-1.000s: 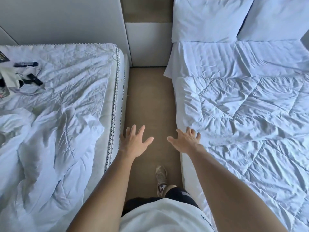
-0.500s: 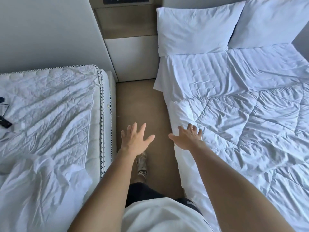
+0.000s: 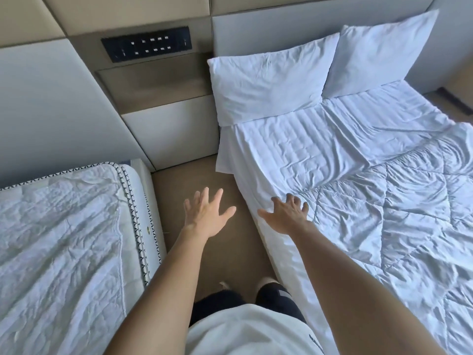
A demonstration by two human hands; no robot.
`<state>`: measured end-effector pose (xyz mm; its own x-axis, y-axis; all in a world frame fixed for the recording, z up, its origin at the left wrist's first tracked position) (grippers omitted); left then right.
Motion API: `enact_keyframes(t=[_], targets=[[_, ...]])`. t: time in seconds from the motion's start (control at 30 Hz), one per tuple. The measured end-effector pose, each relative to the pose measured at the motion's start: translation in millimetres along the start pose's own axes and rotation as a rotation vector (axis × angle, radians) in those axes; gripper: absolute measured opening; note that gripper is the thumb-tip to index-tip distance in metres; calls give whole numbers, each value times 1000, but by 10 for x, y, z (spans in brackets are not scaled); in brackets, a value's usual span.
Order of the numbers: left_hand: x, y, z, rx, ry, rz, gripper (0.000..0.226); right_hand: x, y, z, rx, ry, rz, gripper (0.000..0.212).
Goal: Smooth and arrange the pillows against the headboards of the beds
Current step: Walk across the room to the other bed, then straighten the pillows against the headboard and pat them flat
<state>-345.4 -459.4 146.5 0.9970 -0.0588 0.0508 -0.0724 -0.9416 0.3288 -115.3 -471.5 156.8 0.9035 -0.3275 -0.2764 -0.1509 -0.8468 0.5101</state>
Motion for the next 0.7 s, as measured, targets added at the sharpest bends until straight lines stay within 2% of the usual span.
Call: enact_keyframes(t=[0.37,0.7], targets=[[166,-1871,-501,-20,-39,77,81,-173,-1543,-825,21,36,66,76],[605,-3672,-1471,32,-71,119,80,-353,-3198,-1896,74,3,40,75]])
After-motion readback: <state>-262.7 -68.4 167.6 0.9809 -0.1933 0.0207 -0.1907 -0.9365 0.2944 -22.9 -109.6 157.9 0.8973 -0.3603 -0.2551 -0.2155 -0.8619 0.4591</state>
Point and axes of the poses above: each hand's wrist, its own y-axis away from the middle knuckle, its own z-axis out of the palm, x = y × z, the point moved 4 cm from there along -y, towards the middle knuckle, and after that the axes turned 8 degrees about -y, right-handed, at the moved point
